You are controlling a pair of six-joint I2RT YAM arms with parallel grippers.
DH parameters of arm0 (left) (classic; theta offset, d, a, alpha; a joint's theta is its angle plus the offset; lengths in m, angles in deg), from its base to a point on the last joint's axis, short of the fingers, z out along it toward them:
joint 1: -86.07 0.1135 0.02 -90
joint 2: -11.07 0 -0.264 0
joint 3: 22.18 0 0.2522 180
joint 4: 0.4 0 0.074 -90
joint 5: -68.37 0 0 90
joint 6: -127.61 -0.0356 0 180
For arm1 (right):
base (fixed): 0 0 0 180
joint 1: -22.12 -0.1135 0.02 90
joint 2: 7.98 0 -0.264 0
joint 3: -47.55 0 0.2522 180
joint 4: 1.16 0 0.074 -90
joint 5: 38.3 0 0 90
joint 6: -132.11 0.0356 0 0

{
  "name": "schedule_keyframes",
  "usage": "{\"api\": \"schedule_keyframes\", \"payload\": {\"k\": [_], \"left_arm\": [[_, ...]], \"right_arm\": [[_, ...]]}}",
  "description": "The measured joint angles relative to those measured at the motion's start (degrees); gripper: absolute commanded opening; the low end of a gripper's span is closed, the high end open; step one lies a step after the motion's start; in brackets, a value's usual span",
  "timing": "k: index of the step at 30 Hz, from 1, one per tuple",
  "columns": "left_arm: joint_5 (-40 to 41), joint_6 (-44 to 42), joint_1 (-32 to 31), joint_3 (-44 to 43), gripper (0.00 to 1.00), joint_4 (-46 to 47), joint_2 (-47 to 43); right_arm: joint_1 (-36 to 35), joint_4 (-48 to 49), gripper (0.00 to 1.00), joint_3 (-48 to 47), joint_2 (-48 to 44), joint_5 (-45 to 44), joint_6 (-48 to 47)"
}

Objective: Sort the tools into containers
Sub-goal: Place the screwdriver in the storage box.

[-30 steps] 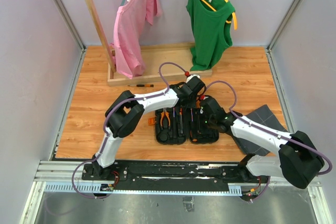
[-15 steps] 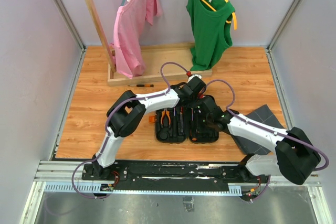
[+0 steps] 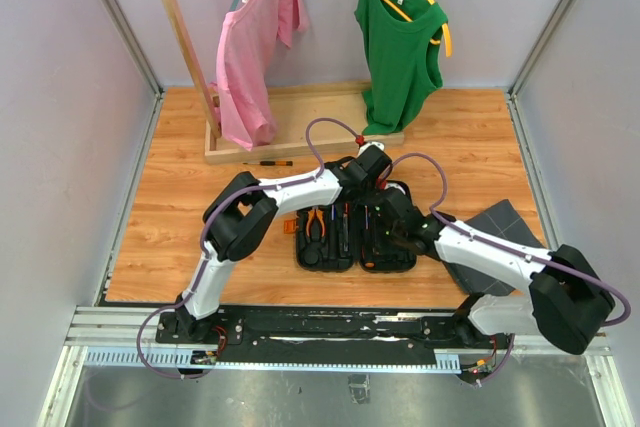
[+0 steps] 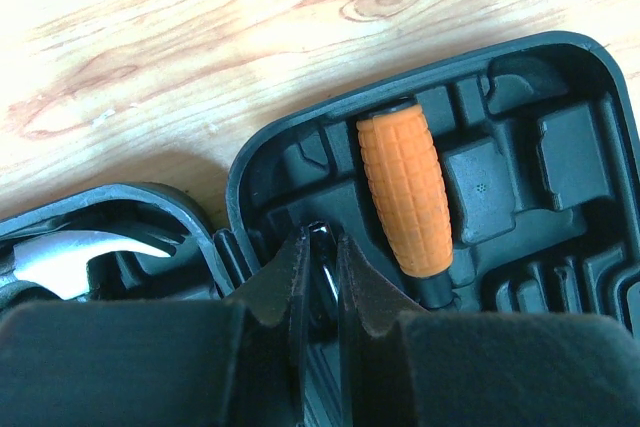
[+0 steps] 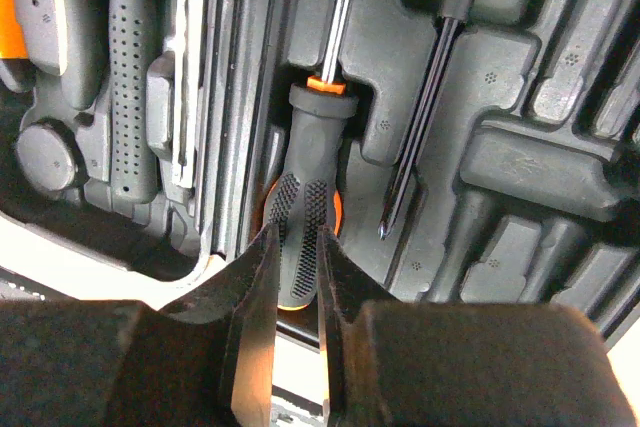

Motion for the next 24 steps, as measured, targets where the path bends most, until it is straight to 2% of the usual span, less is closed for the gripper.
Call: {"api": "schedule_keyframes", "payload": {"k": [2,6,9,13,15,19,24], "left_arm": [[-0.02,0.00,0.00,0.00,0.02,-0.02,-0.35],[-0.24,0.00,0.07,-1.09,0.15,-0.90,-1.25],[-0.50,-0.22,0.13,-2.32,0.29,-2.14,-1.18],[-1.14,-1.29,0.15,-3.32,0.40,-2.93,-1.18],[-2.14,-1.51,0.17,-3.30,0.43,-3.28,-1.60],[-3.85,-1.49,0.31,-1.75,0.45,-4.35,-4.22],[-4.83,-1.38,1.51,5.05,0.47,-3.48,-12.96]], "right_arm": [[-0.11,1.51,0.03,1.33,-1.81,0.02,-0.70],[-0.13,2.99,0.05,2.45,-2.97,0.22,-1.38],[-0.13,3.15,0.07,2.45,-2.91,0.35,-1.86],[-0.13,3.28,0.15,2.38,-2.78,0.57,-2.14],[-0.13,3.37,0.23,2.38,-2.82,0.63,-2.19],[-0.13,3.39,0.27,2.43,-2.99,0.61,-2.49],[-0.13,2.84,0.38,3.39,-5.25,-0.52,-3.89]]}}
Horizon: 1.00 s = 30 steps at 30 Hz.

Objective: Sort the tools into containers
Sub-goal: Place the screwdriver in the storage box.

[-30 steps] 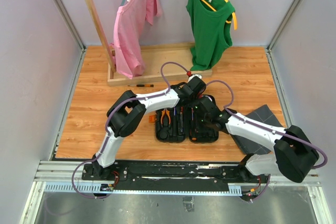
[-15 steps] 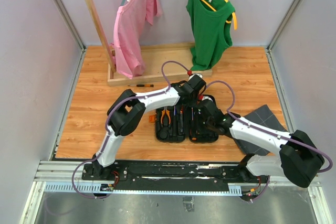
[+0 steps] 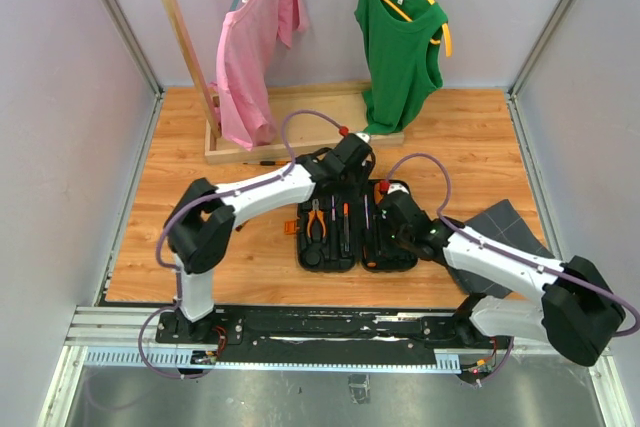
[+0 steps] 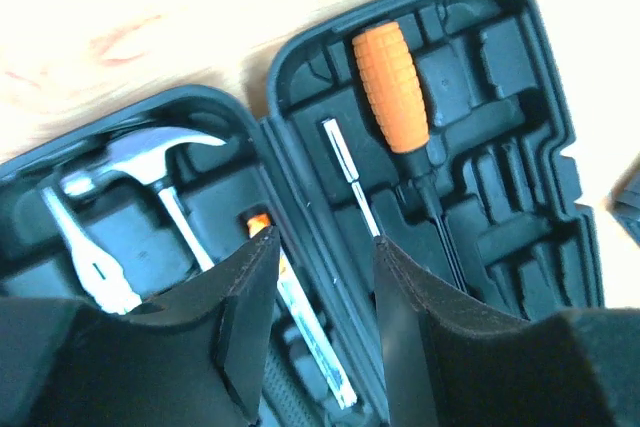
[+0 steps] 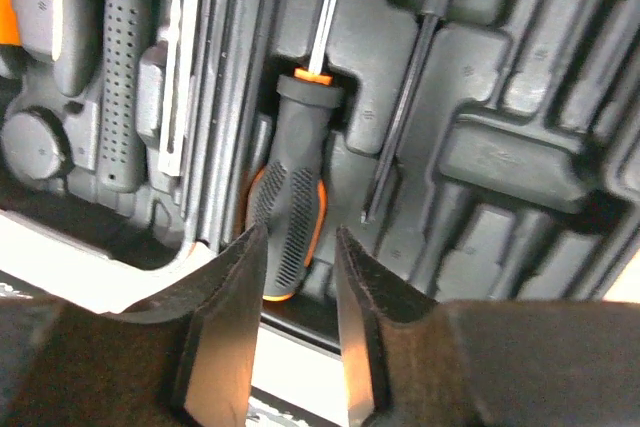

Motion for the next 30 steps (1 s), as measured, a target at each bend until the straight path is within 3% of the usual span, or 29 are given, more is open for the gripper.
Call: {"api": "schedule_keyframes", "payload": {"k": [9,20,30], "left_arm": [[5.92,-0.22,2.29,10.08,0.54,4.87,-16.35],[13.60,-0.52,9.31,23.54,0.60,3.54,-25.40],[14.19,1.88,18.18,36.37,0.63,2.05,-31.98]], "right_arm": [[0.00,-1.51,0.53,-0.09,-9.88,-2.89,-5.18],[0.11,-1.44,0.59,-0.39,-15.58,-11.30,-8.09],[2.80,-2.91,0.63,-0.24,-15.61,-13.03,-7.10]]}}
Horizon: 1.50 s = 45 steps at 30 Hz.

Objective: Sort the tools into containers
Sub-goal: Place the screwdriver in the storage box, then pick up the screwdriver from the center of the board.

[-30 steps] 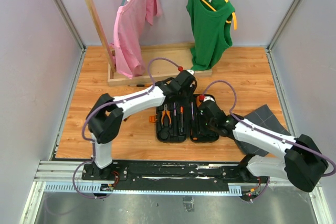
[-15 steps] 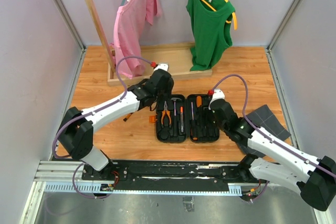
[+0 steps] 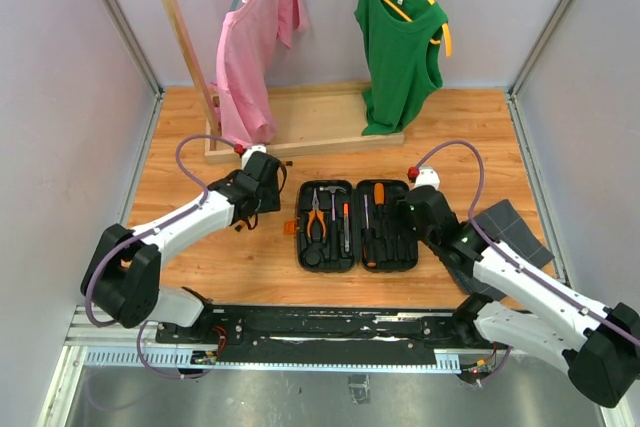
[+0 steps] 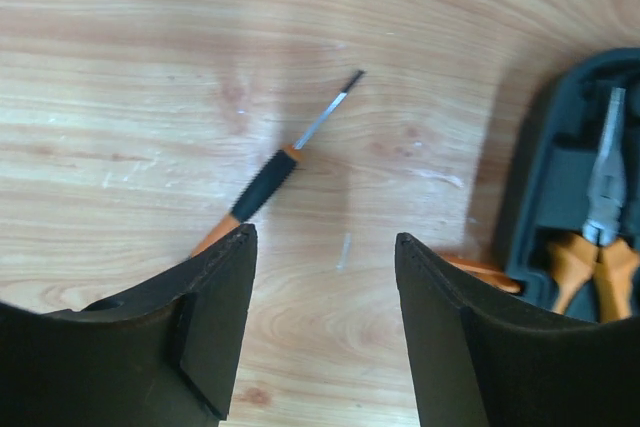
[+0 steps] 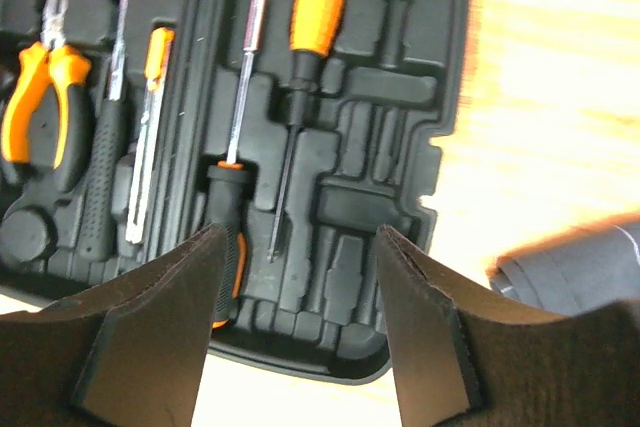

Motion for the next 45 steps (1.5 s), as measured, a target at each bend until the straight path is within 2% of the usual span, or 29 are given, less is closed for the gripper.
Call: {"api": "schedule_keyframes", "payload": {"k": [7,13,25,34,41,45], "left_arm": [[0.13,0.00,4.98,1.38,0.64,-0.15,0.00],[-0.07,0.00,5.77,2.69,0.64,-0.17,0.15],[0.63,-0.02,6.25,3.08,0.65,0.26,5.05],[1.70,-0.33,7.45,3.08,0.63,1.38,7.37],[-0.20,-1.49,7.67,3.08,0.55,3.54,9.11],[-1.22,-1.84,7.69,2.80,0.43,5.09,9.99]], "right_arm": [[9.79,-1.62,0.67,1.33,0.83,3.28,1.57],[16.06,-2.73,0.69,3.41,3.63,9.81,1.77],[17.68,1.79,0.68,5.66,11.69,22.75,2.38],[17.94,6.32,0.67,1.62,19.76,29.05,-1.07],[17.94,7.10,0.67,1.03,16.13,27.50,-2.29],[17.94,6.97,0.67,1.11,11.13,25.53,-2.71]]}}
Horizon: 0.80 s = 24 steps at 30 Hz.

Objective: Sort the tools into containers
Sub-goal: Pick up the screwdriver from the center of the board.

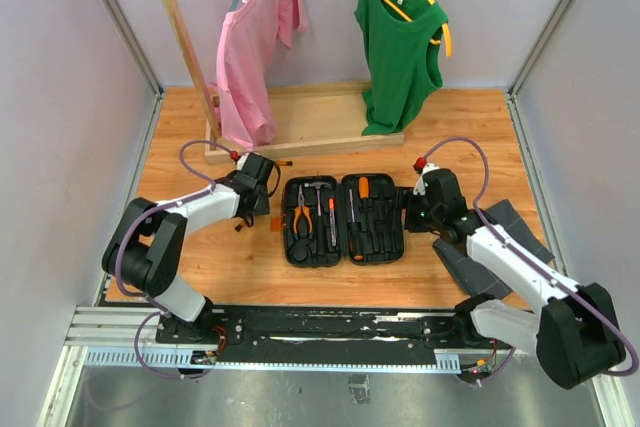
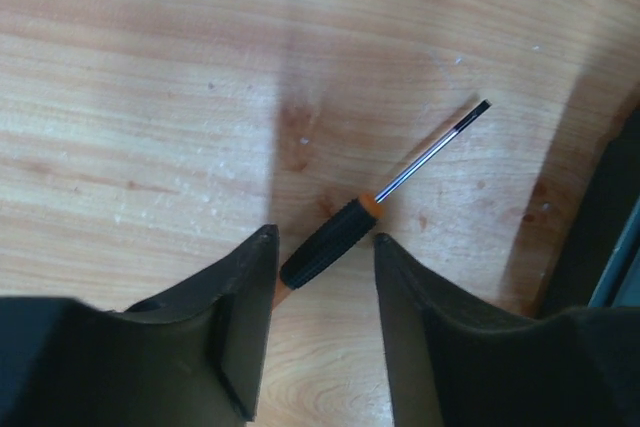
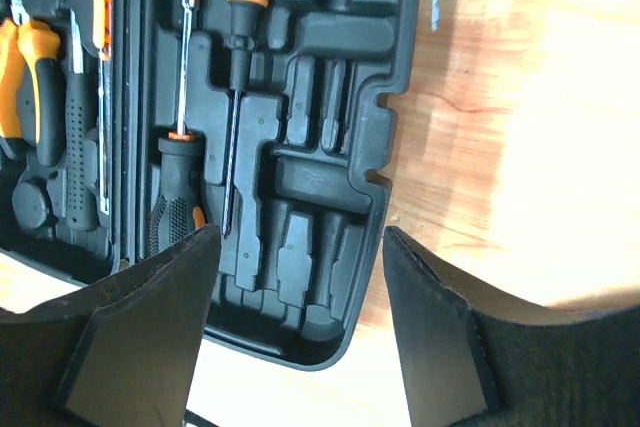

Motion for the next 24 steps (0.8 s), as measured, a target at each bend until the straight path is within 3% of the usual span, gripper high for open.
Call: {"api": "schedule_keyframes", "payload": {"k": [14,24], "left_arm": [[-3.61,-0.17,0.02,-0.98,0.15,3.54,1.86],[-4.79,-0.68,0.09,0.70,0.01,3.56,-0.39]], "right_arm": [[0.00,-4.98,0.68,0.92,-10.05,-7.28,0.00],[0.00,-7.19,0.68,0.92,-15.85,-9.64,1.29]]}}
